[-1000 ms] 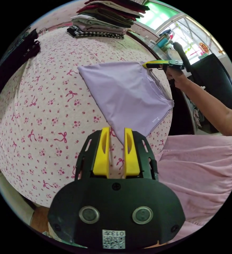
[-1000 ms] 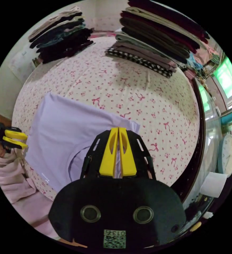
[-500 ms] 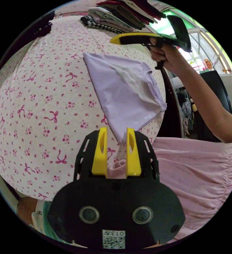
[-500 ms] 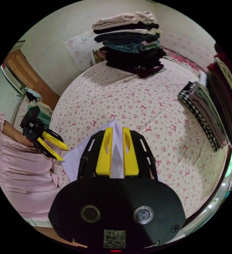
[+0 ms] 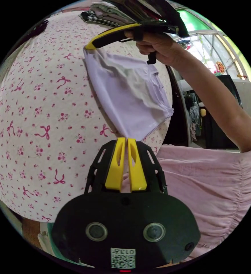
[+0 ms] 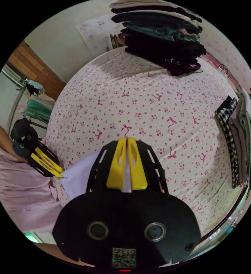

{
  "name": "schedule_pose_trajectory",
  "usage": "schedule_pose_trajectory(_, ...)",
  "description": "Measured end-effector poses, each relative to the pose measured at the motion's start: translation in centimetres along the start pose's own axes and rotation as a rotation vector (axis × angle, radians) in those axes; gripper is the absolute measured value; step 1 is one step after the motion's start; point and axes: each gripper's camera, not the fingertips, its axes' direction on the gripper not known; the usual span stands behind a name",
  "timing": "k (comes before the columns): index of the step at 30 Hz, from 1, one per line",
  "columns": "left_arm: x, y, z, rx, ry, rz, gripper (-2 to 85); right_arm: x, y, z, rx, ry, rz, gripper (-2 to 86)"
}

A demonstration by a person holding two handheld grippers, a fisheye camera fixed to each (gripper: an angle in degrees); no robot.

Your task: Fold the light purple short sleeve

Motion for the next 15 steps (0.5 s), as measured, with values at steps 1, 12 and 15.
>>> schedule_pose_trajectory(1,0.6,-0.1,-0.2,0.006,0.015,0.029,0.8,0.2,0.9,-1.0,0.020,-0.004,-0.005,0.9)
schedule_pose_trajectory(12,11.8,-6.0,1.3,0.011,0.161,0.345,0.3,4.7,17.7,-11.5,0.160,0.061,0.093,0.5)
schedule_pose_trajectory(15,15.3,-8.8,4.2,-0.026,0.161,0.411,0.3,6.3,22.9,-12.4,0.162,0.070,0.170,0.5)
